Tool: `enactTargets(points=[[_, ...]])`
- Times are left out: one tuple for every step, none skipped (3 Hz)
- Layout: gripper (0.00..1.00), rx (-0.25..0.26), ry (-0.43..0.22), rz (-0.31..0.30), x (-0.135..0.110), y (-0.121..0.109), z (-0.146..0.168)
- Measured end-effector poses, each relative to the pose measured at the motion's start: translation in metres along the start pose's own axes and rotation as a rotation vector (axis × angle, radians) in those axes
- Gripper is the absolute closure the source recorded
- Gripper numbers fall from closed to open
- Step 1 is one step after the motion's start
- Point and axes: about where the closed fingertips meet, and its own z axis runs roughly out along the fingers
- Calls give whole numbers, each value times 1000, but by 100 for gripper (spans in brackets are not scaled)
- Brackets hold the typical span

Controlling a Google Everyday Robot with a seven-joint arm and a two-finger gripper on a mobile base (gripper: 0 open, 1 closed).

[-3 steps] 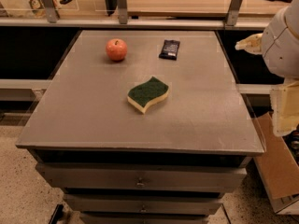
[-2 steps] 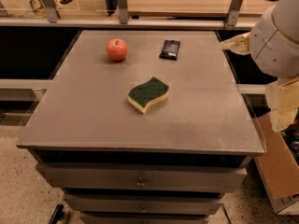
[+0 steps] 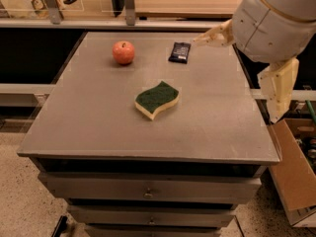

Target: Move sponge near apple

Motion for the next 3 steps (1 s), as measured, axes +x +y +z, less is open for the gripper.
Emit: enactTargets(points=[[0,32,-48,-97,-25,-23,-3],[0,32,-48,-97,-26,-23,-3],[0,5,-85,-141,-25,-42,15]])
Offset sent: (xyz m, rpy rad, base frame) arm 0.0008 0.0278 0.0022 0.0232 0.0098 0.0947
